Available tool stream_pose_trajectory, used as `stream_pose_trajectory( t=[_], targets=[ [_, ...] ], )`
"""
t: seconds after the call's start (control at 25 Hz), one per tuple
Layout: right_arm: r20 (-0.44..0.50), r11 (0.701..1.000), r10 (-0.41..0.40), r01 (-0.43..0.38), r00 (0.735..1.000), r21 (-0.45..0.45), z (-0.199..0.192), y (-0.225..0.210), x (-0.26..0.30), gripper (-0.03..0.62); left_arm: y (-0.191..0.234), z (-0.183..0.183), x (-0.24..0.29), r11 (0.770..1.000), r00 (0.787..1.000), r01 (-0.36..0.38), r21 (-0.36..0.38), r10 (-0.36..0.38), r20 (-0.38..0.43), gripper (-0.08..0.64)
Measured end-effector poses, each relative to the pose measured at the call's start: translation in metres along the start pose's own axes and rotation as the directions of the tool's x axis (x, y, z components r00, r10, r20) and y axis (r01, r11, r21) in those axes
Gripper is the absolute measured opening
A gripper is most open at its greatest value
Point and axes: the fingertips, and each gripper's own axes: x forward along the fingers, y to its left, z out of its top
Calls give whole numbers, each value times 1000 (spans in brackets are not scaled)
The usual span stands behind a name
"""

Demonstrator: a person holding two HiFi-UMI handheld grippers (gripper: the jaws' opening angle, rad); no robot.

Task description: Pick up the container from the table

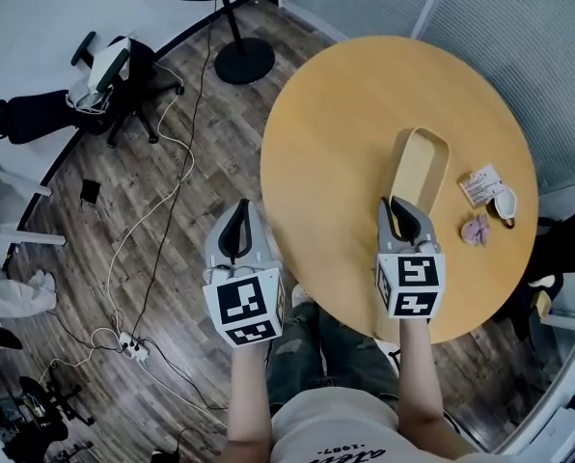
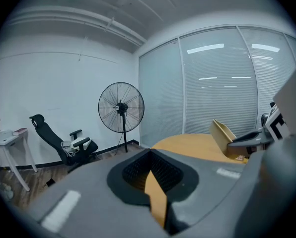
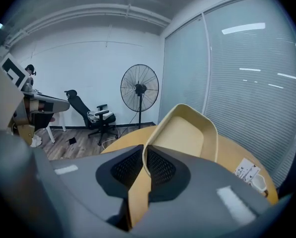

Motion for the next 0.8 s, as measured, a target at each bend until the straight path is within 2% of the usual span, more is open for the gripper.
stream_pose_trajectory(
  t=[0.4, 0.8],
  targets=[
    [177, 999, -43, 47, 983, -22, 80, -11, -30, 51, -3, 72, -11, 999, 989, 13, 37, -18, 145, 2],
    [304, 995, -64, 84, 950, -53, 135, -17, -63, 51, -6, 127, -28, 999, 964, 8, 44, -20, 266, 2]
  ],
)
